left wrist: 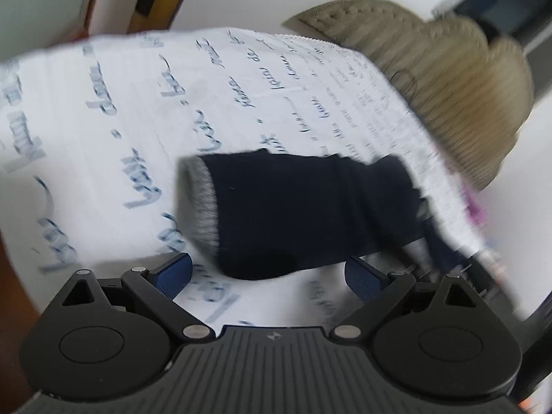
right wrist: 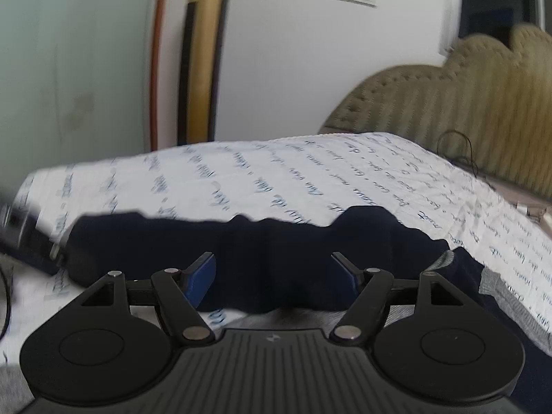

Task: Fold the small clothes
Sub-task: 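Grasp the other navy sleeve at its grey cuff with the left gripper, then lift the held sleeve and carry it across the sweater back with the left gripper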

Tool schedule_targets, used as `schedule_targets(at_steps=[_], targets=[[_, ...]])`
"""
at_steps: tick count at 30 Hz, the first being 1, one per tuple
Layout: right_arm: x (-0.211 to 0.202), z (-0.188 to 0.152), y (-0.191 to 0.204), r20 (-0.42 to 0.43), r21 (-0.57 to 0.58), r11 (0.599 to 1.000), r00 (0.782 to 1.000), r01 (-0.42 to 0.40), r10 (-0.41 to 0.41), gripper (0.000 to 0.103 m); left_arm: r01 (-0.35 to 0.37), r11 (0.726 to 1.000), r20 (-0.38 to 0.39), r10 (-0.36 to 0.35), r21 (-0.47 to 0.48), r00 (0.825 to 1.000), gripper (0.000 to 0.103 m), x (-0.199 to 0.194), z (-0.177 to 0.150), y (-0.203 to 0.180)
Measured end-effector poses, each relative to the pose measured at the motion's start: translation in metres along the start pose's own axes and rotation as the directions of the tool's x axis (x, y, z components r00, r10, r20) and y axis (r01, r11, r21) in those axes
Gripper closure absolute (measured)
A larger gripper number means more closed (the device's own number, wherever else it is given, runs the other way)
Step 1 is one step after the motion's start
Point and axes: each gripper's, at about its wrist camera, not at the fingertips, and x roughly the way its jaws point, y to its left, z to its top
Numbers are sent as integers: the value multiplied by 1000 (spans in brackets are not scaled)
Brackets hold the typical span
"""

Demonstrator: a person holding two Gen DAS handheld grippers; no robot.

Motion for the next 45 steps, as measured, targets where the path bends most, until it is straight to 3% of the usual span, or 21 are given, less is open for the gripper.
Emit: schedule_targets(at_steps=[3,5,7,8,14,17,19,21,23,26,28,29,33,35,38,45], targets=[[-3,-5,9,-4,-23,1000,1000,-5,5,26,90,991,-30,-93,-95,995,9,7,3,3],[-3,-8,11,-5,-26,1000,1000,6,-6,26,160,970,-52,-172,-184,984,14,16,4,7],[-4,-10,10,-8,-21,999,1000,24,-24,26,207,941,-56,-229,-267,972,25,25,4,13],[-4,-11,9,-10,-11,999,999,30,-30,26,208,933,-51,-232,-294,971,36,29,4,15],[-8,-16,-9,-16,72,996,999,47,-46,25,136,937,61,-123,-320,991,86,30,11,24],[-12,-18,-17,-16,115,992,999,54,-52,25,47,960,118,-15,-275,993,99,24,16,19],[-15,-20,-22,-16,146,988,998,55,-53,25,13,973,170,27,-230,985,99,17,18,12],[-18,-23,-28,-16,166,984,998,59,-57,25,-47,990,254,81,-135,964,99,6,23,-3],[-21,-25,-32,-19,173,982,997,75,-73,25,-123,991,356,131,-45,925,100,-7,35,-15],[-26,-28,-38,-27,178,979,995,97,-93,25,-210,977,482,198,-30,854,100,-31,53,-16],[-31,-31,-43,-28,189,976,994,107,-104,24,-289,957,525,257,-22,811,100,-37,68,-14],[-32,-33,-46,-30,198,974,994,111,-107,21,-316,948,529,283,-29,800,99,-36,72,-11],[-31,-41,-61,-60,256,959,992,123,-112,19,-428,903,433,377,23,819,99,-1,87,-7],[-29,-45,-69,-93,291,948,990,130,-107,19,-456,889,415,398,46,818,100,8,93,-11],[-31,-50,-80,-112,339,932,989,130,-98,19,-460,885,452,381,77,807,99,7,101,-30],[-49,-68,-117,-93,512,849,991,129,-94,19,-465,858,544,288,218,788,99,22,137,-129]])
